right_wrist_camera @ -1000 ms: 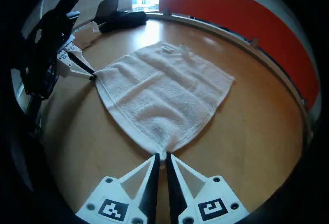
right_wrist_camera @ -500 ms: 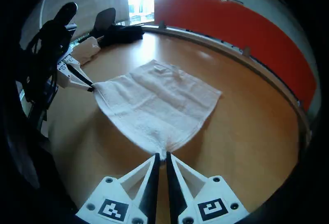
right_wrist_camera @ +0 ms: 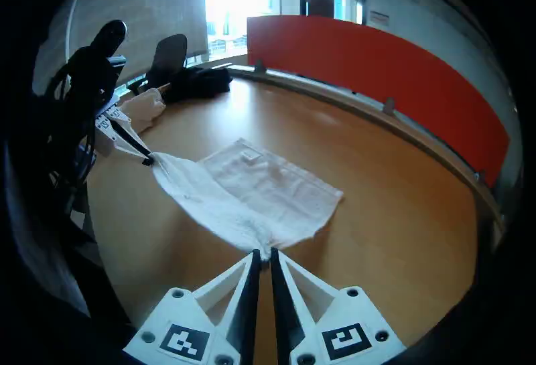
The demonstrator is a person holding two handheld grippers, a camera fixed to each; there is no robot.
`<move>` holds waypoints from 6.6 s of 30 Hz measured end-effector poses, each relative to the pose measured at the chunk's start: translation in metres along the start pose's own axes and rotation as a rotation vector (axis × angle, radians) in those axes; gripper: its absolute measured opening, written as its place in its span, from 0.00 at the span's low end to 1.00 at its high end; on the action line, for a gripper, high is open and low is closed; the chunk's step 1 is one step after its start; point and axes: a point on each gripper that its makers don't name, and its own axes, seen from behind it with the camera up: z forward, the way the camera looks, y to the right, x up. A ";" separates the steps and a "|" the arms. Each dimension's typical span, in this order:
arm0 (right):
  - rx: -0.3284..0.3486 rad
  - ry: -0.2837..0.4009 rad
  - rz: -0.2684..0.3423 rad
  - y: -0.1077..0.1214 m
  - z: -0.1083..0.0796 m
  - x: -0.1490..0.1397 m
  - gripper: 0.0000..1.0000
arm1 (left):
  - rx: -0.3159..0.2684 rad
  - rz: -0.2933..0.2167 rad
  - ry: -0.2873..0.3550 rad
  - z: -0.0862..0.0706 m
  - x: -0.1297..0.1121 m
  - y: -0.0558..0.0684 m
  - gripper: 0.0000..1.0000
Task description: Fold towel
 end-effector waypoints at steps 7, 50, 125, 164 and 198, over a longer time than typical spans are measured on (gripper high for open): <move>0.002 0.010 0.000 -0.001 -0.014 0.010 0.11 | -0.016 -0.014 -0.004 -0.014 0.008 0.005 0.12; -0.023 -0.058 -0.012 0.046 0.025 0.024 0.11 | -0.030 -0.038 -0.021 0.029 0.050 -0.016 0.12; -0.120 -0.167 0.092 0.104 0.115 -0.011 1.00 | 0.112 -0.015 -0.009 0.111 0.068 -0.079 0.94; -0.017 -0.135 -0.047 0.046 0.145 0.026 1.00 | 0.217 -0.220 0.012 0.040 -0.006 -0.101 0.94; 0.000 -0.164 -0.090 0.029 0.177 0.022 1.00 | 0.240 -0.275 0.006 0.019 -0.035 -0.113 0.94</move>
